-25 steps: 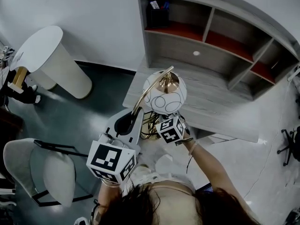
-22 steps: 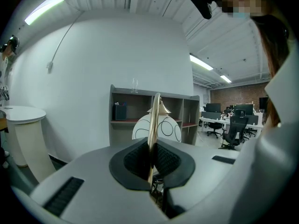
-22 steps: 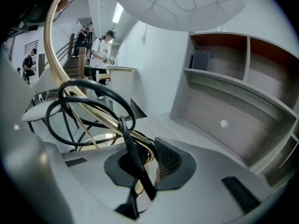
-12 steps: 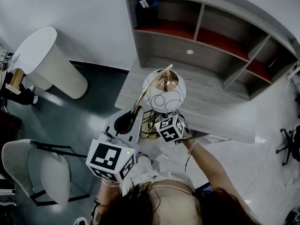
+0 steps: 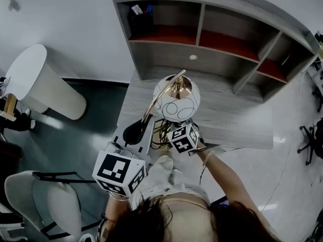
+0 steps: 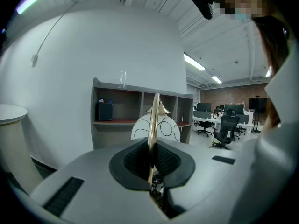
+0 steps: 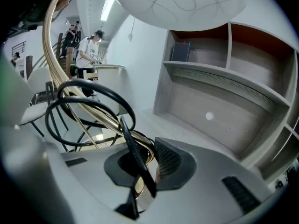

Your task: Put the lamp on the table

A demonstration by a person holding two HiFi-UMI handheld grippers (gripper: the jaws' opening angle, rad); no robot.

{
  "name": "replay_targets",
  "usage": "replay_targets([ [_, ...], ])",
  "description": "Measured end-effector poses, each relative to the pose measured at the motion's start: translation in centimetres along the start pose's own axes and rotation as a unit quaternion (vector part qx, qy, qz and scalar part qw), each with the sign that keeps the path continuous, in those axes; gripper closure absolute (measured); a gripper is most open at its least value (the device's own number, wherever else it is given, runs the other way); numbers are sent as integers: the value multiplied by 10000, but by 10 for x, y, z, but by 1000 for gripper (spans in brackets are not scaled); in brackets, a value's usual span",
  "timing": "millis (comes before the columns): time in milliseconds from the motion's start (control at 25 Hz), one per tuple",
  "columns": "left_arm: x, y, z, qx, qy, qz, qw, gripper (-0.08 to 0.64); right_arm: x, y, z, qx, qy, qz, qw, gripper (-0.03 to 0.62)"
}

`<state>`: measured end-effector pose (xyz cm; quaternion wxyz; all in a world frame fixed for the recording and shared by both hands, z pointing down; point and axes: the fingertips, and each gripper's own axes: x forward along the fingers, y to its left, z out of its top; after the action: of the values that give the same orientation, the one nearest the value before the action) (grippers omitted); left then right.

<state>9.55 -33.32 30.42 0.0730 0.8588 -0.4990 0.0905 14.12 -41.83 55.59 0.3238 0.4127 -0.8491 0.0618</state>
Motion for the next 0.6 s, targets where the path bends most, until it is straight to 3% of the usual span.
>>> replay_targets([
  [600,69,22,19,156,17,-834,9964,551,29,-65,12,371,209,-607,9972,541],
])
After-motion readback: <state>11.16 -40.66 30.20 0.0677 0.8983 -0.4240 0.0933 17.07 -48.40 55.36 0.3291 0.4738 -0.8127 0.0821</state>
